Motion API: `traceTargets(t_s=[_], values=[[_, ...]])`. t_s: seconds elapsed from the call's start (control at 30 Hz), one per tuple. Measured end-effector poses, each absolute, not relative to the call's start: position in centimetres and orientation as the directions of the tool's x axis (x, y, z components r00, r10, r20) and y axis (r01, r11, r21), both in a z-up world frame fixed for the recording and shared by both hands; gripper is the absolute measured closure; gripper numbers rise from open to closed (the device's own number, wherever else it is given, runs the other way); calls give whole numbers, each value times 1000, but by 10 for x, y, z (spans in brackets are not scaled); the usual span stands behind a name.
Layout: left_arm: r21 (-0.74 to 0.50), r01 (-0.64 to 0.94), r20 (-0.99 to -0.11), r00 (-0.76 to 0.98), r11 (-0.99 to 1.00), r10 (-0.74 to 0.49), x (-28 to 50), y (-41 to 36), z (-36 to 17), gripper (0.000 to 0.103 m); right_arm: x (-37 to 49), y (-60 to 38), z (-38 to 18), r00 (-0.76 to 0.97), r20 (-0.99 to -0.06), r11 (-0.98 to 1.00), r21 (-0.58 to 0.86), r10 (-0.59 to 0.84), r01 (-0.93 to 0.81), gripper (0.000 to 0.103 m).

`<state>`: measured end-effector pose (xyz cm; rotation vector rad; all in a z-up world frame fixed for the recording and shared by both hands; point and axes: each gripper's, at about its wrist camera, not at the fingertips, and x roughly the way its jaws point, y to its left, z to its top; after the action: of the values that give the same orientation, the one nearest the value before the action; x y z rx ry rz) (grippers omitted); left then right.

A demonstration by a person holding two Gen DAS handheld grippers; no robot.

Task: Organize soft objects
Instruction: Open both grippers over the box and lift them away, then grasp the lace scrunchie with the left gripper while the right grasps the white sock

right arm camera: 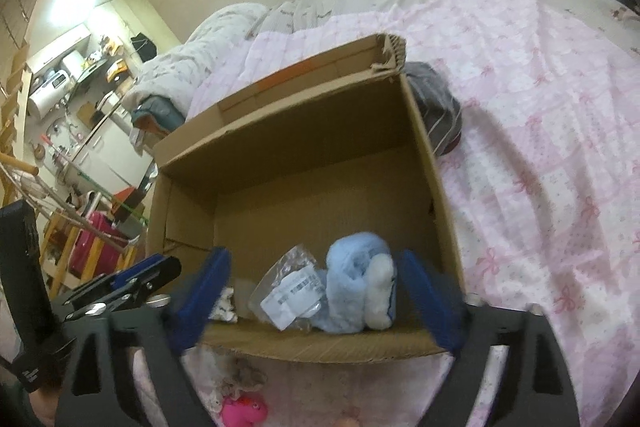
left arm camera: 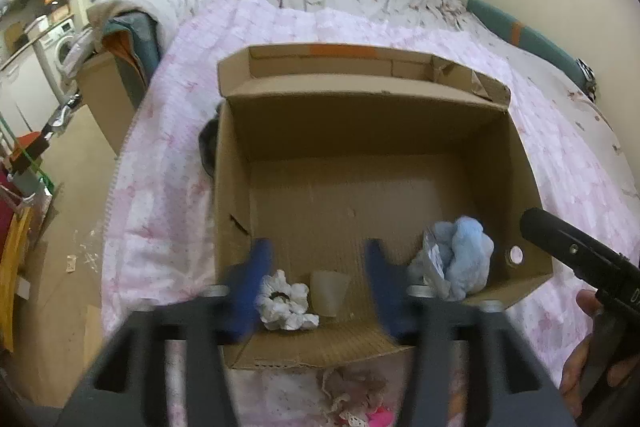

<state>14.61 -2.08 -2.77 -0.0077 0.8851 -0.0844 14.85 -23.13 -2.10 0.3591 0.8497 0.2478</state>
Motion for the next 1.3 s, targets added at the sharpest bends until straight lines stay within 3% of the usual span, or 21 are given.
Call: traceTargets(t_s=[0.03, 0.67, 1.3], values=[[-44, 67, -768, 635, 997, -77, 145, -20, -27, 32, 148, -233, -20, 646, -678, 911, 407, 351, -69, 0], [-41, 69, -747, 660, 997, -77, 124, -11, -8, 32, 133, -236, -7, 667, -670, 924, 376, 325, -72, 0], [-66, 23, -778, 625, 998, -66, 72, 15, -1, 32, 49, -234, 24, 641, -675, 913, 393, 365, -107, 0]])
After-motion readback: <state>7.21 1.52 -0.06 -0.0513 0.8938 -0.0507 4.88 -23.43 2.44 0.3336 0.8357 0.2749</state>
